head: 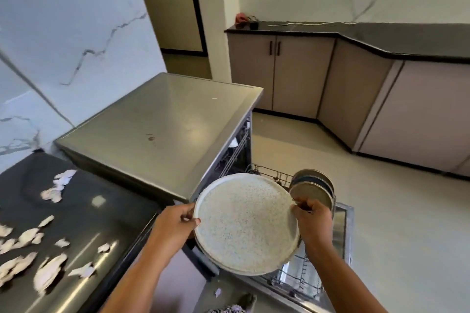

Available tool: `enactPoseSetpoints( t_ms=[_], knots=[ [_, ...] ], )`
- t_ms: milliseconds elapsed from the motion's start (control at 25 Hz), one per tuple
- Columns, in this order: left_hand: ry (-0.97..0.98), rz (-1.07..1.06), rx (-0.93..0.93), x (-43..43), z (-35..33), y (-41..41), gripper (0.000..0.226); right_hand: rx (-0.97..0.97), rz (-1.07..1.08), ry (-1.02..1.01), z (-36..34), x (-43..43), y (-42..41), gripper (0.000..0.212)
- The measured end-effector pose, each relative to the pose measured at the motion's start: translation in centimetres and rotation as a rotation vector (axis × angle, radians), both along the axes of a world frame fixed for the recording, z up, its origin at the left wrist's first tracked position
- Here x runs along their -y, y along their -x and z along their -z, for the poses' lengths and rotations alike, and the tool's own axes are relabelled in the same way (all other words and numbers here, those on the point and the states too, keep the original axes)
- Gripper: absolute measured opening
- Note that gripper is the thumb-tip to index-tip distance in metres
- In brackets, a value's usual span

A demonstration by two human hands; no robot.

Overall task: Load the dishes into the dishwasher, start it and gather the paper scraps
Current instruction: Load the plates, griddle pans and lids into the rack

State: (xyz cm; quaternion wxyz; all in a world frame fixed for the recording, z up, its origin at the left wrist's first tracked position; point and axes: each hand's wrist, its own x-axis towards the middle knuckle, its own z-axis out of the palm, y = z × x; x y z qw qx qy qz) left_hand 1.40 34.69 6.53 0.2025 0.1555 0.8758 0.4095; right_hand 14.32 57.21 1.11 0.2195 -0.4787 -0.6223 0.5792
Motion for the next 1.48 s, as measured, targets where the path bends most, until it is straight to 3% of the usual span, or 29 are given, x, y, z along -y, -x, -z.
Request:
enactPoseSetpoints(
  t_ms=[160,440,800,1200,1480],
  knots=[
    [0.066,0.107,0.059,-3.9,1.1,2.6,0.036,0.056,0.075,-0.002,1.1,-1.9,0.7,0.018],
    [0.227,0.293,0.122,-10.5,5.5,8.8,0.033,0.196,0.170,0.084,4.9,-4.7,4.3,0.037],
    [0.374,0.479,0.201,-19.3,14.1,12.0,0.034,0.342,0.414,0.201,12.6,-8.9,4.6,0.038],
    [0.532,0.486,0.230,-27.5,30.0,11.8,0.012,0.413,0.432,0.280,27.3,-15.8,3.3,0.041],
    [0.612,0.506,0.206,-31.4,40.4,10.8,0.011,0.565,0.373,0.276,37.2,-18.7,2.7,0.047]
  ],
)
